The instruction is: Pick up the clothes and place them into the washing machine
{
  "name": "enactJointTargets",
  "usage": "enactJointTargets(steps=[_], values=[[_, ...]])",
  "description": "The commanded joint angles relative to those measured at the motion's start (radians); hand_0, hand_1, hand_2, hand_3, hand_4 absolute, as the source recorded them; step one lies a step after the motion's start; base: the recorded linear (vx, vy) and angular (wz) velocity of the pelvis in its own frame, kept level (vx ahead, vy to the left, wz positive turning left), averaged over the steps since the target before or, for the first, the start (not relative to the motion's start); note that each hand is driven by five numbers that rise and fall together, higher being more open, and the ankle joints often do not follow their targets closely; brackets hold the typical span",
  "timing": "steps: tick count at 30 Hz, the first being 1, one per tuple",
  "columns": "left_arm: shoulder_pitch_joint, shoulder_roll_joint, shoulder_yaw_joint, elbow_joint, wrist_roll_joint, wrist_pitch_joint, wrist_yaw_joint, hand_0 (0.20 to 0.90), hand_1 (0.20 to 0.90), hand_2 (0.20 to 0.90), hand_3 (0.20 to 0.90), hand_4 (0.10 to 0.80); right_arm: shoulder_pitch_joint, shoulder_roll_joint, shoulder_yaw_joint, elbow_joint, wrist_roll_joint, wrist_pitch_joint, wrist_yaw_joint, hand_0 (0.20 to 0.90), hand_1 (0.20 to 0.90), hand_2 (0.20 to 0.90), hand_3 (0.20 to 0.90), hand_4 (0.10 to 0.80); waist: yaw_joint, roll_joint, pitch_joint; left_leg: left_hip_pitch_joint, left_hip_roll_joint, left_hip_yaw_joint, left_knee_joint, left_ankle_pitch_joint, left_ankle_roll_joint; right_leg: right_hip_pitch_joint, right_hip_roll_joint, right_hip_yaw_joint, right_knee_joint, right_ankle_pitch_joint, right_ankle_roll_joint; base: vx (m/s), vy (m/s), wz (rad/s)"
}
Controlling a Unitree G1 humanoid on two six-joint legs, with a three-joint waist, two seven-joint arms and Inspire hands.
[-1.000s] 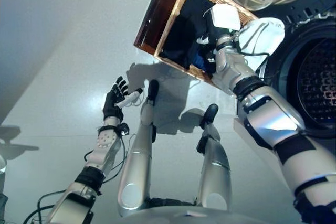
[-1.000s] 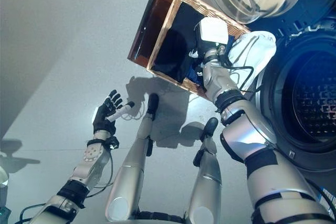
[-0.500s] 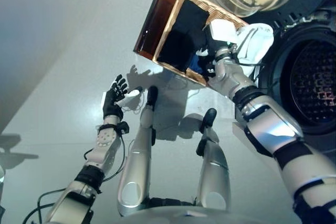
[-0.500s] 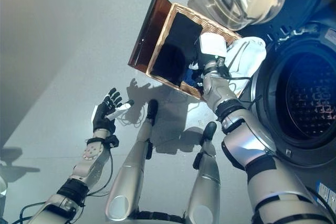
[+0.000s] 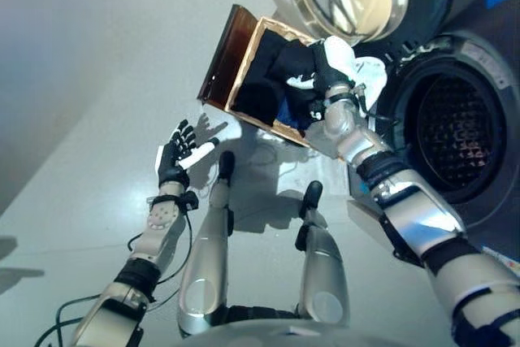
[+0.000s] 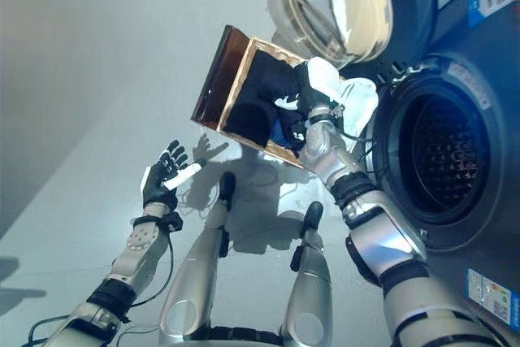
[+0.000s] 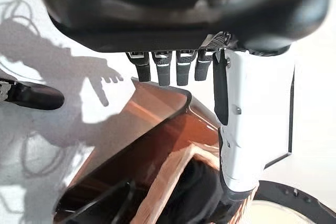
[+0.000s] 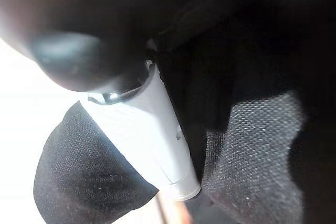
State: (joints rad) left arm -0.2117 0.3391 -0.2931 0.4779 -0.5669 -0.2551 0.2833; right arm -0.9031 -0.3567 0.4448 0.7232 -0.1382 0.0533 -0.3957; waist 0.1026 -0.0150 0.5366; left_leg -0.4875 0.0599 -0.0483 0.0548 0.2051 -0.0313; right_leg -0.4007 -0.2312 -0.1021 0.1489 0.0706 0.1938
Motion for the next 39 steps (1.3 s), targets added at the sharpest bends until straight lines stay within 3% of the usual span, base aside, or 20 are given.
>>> enactJointTargets(steps=[1,12,16,18,23,29,39], values=[[0.052,0.034,0.008,-0.041,0.006,-0.03,-0.005,0.9,0.9,0.9,0.9,0.8,0.038,-0.009,-0.075,-0.123,0.175,-0.134,-0.044,0.2,0.2,0.2,0.2,0.3,0.002,-0.019,-0.069,0.013,0.026,0.033,0.156,-0.198,-0.037,-0.036,-0.016,0.052,0.028,0.001,-0.046,0.043,-0.047,-0.13],[0.117,0.019,0.012,-0.035,0.019,-0.006,-0.044,0.9,0.9,0.9,0.9,0.8,0.368,0.095,-0.223,-0.319,0.713,-0.309,0.062,0.2,0.2,0.2,0.2,0.3,-0.024,0.005,-0.118,0.068,0.038,0.075,0.209,-0.249,-0.035,-0.008,-0.015,0.099,0.05,-0.02,-0.04,0.035,-0.026,-0.15],[0.112,0.009,-0.008,-0.038,0.004,-0.007,-0.05,0.9,0.9,0.9,0.9,0.8,0.419,0.151,-0.278,-0.304,0.96,-0.373,0.097,0.2,0.2,0.2,0.2,0.3,-0.034,0.026,-0.118,0.062,0.038,0.082,0.23,-0.26,-0.036,-0.017,-0.02,0.112,0.057,-0.021,-0.039,-0.013,-0.008,-0.14],[0.112,0.008,-0.016,-0.043,0.001,-0.005,-0.052,0.9,0.9,0.9,0.9,0.8,0.427,0.159,-0.29,-0.301,1.003,-0.38,0.11,0.2,0.2,0.2,0.2,0.3,-0.036,0.033,-0.118,0.06,0.037,0.085,0.231,-0.262,-0.037,-0.018,-0.021,0.115,0.056,-0.021,-0.038,-0.004,0.006,-0.09],[0.117,-0.016,-0.05,-0.039,-0.037,0.001,-0.078,0.9,0.9,0.9,0.9,0.8,0.456,0.224,-0.401,-0.247,1.279,-0.452,0.161,0.2,0.2,0.2,0.2,0.3,-0.048,0.08,-0.114,0.052,0.032,0.092,0.234,-0.265,-0.039,-0.03,-0.027,0.126,0.057,-0.024,-0.035,-0.003,0.003,-0.02],[0.125,-0.036,-0.065,-0.029,-0.092,-0.006,-0.096,0.9,0.9,0.9,0.9,0.8,0.407,0.225,-0.511,-0.202,1.39,-0.512,0.168,0.2,0.2,0.2,0.2,0.3,-0.053,0.122,-0.102,0.037,0.031,0.101,0.24,-0.266,-0.04,-0.051,-0.03,0.135,0.066,-0.028,-0.034,-0.01,-0.01,-0.03],[0.11,-0.046,-0.093,-0.027,-0.108,-0.012,-0.105,0.9,0.9,0.9,0.9,0.8,0.303,0.21,-0.602,-0.158,1.498,-0.58,0.174,0.2,0.2,0.2,0.2,0.3,-0.06,0.173,-0.086,0.018,0.024,0.114,0.233,-0.259,-0.043,-0.091,-0.032,0.152,0.087,-0.032,-0.034,-0.008,-0.01,-0.06]])
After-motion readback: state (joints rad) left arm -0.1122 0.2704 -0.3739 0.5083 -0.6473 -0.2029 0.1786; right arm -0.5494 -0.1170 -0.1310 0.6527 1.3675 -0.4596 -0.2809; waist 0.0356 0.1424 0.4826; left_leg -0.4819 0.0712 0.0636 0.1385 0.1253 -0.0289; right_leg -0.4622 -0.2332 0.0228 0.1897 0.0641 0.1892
